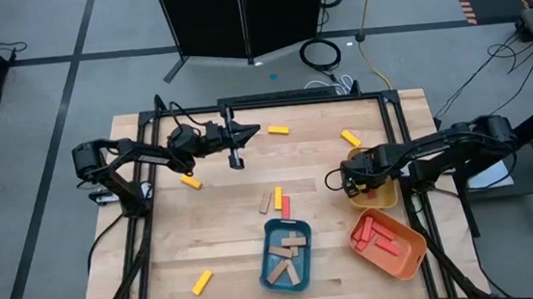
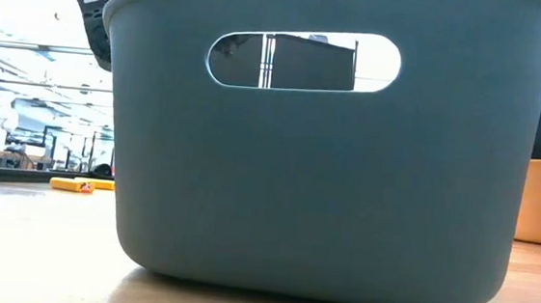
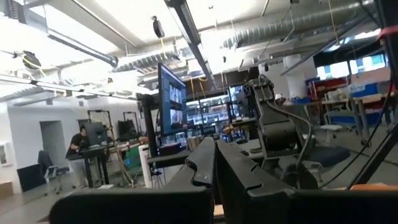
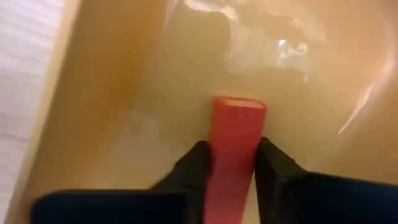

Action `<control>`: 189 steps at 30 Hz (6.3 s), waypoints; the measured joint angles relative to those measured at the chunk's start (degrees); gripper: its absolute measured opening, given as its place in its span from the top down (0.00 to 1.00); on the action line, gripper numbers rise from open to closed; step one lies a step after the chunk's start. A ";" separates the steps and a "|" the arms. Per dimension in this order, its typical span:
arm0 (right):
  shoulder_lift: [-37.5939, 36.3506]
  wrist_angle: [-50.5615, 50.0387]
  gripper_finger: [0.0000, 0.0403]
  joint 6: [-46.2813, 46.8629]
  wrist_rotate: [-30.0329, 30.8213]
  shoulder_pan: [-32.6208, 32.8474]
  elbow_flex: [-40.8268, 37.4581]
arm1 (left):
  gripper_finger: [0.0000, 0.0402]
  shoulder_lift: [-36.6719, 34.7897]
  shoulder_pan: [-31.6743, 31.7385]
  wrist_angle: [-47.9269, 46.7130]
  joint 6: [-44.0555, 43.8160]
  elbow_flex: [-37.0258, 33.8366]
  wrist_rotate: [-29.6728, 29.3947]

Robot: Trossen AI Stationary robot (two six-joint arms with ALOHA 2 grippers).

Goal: Sort blocks
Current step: Put the orange block into the orange bin, then adjust the bins on the table

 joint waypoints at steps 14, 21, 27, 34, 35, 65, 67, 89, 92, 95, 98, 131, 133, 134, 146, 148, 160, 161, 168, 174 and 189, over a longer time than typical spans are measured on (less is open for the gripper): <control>-6.62 -9.32 0.97 -8.04 6.28 -0.50 12.82 | 0.97 -1.11 -0.42 1.63 -4.34 0.04 3.60; -11.00 -13.37 0.97 -18.74 6.10 2.13 22.15 | 0.97 -1.14 -0.42 1.11 -4.43 0.04 4.48; -10.74 -9.13 0.97 -16.93 -5.34 11.17 23.50 | 0.97 -1.16 -0.53 1.08 -5.81 0.21 4.59; -6.88 -8.93 0.98 3.31 -9.20 27.14 23.52 | 0.97 -1.20 -0.65 -2.35 -5.88 1.94 7.53; -6.12 -8.70 0.98 5.66 -9.51 28.99 23.52 | 0.97 -1.20 -0.63 -2.83 -5.86 2.24 7.68; 0.80 -19.47 0.61 25.88 -9.92 44.66 23.48 | 0.97 -1.20 -1.00 -4.80 -4.24 3.50 10.83; 0.83 -21.10 0.61 24.37 -9.74 44.64 23.48 | 0.97 -1.20 -0.82 -4.89 -4.06 3.50 12.18; 0.85 -15.32 0.71 23.60 -12.48 44.59 14.23 | 0.97 -1.20 -0.46 -4.26 -3.87 3.52 14.43; 0.85 -13.52 0.82 28.65 -14.03 44.61 14.23 | 0.97 -1.18 -0.46 -4.26 -3.89 3.52 14.43; 0.85 -11.36 0.96 33.21 -15.14 44.64 14.23 | 0.97 -1.18 -0.46 -4.28 -3.89 3.52 14.43; 0.85 -8.92 0.98 38.83 -15.91 44.61 14.23 | 0.97 -1.18 -0.46 -4.26 -3.92 3.52 14.40; -0.13 -16.95 0.99 62.67 -15.32 48.50 24.38 | 0.97 -1.18 -0.50 -3.76 -4.27 3.52 15.85; -0.15 -19.92 0.99 61.35 -9.29 48.50 26.65 | 0.97 -1.18 -0.50 -3.53 -4.27 3.52 15.85; -0.18 -19.67 0.99 60.56 -5.36 48.42 27.20 | 0.97 -1.18 -0.52 -3.42 -4.28 3.52 15.84; 9.35 -9.65 1.00 38.04 2.34 43.88 25.67 | 0.97 -1.18 -0.50 -3.40 -4.27 3.52 15.85; 11.31 -9.09 1.00 36.19 2.24 43.67 25.67 | 0.97 -1.18 -0.50 -3.39 -4.27 3.52 15.85; 18.40 -11.94 1.00 34.73 -1.64 42.67 25.62 | 0.97 -1.18 -0.50 -3.40 -4.29 3.52 15.84; 18.42 -12.88 1.00 35.19 -2.30 42.69 25.62 | 0.97 -1.18 -0.52 -3.38 -4.29 3.52 15.85; 16.98 -20.67 1.00 41.82 -4.08 43.15 25.62 | 0.97 -1.18 -0.50 -3.43 -4.29 3.52 15.84; 16.72 -19.80 1.00 40.93 -4.09 43.13 25.64 | 0.97 -1.18 -0.50 -3.47 -4.27 3.52 15.82; 16.72 -16.12 1.00 39.83 -5.01 42.97 25.67 | 0.97 -1.18 -0.51 -3.47 -4.27 3.52 15.85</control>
